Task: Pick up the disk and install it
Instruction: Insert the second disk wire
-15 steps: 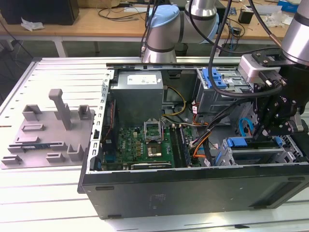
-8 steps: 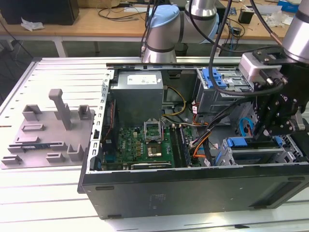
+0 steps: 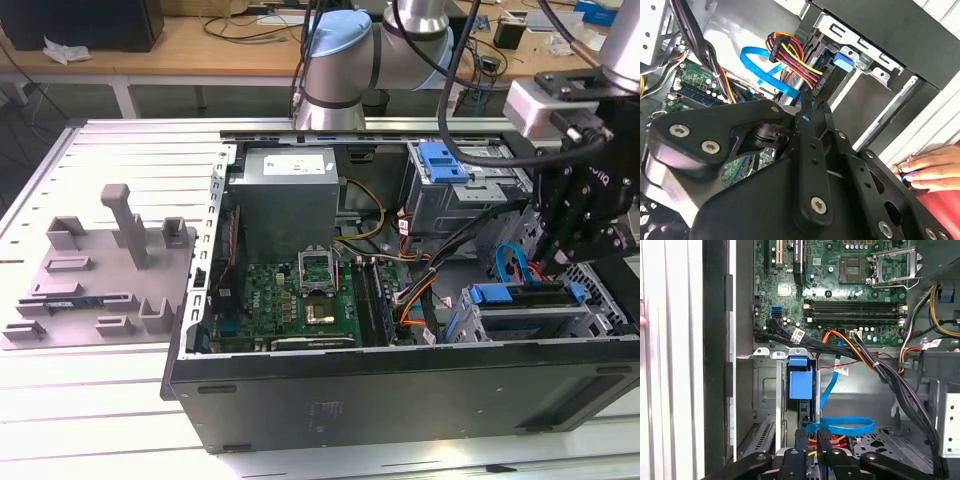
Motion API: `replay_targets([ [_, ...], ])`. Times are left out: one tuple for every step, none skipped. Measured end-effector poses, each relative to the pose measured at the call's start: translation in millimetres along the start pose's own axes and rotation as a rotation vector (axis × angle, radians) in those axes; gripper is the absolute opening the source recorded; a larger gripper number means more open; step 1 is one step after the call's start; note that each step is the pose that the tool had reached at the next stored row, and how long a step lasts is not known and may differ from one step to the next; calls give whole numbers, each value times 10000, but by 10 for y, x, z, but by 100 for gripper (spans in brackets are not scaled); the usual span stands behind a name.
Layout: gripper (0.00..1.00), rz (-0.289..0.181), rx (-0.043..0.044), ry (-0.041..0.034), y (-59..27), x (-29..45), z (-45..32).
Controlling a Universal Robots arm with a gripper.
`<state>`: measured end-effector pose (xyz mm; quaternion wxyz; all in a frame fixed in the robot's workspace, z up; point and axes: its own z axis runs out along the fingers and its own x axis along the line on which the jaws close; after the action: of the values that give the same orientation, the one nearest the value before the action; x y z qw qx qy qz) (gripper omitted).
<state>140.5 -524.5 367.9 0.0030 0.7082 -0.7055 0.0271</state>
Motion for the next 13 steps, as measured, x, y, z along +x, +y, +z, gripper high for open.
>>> replay_targets([
  [24,0,0,10,3,-1,-19],
  [24,-3,0,42,6,-4,-46],
  [24,-3,0,77,11,-7,-63],
  [24,-7,0,183,30,-19,-97],
  [24,-11,-1,306,55,-32,-122],
  [24,-14,0,376,68,-38,-134],
  [24,-17,-1,476,88,-44,-149],
  [24,-24,-1,666,129,-54,-176],
  [24,-28,-2,757,146,-59,-184],
  [24,-30,-2,845,163,-64,-190],
  [24,-34,-2,947,181,-70,-194],
  [24,-36,-3,1044,198,-78,-196],
  [22,-41,-2,1165,218,-87,-198],
])
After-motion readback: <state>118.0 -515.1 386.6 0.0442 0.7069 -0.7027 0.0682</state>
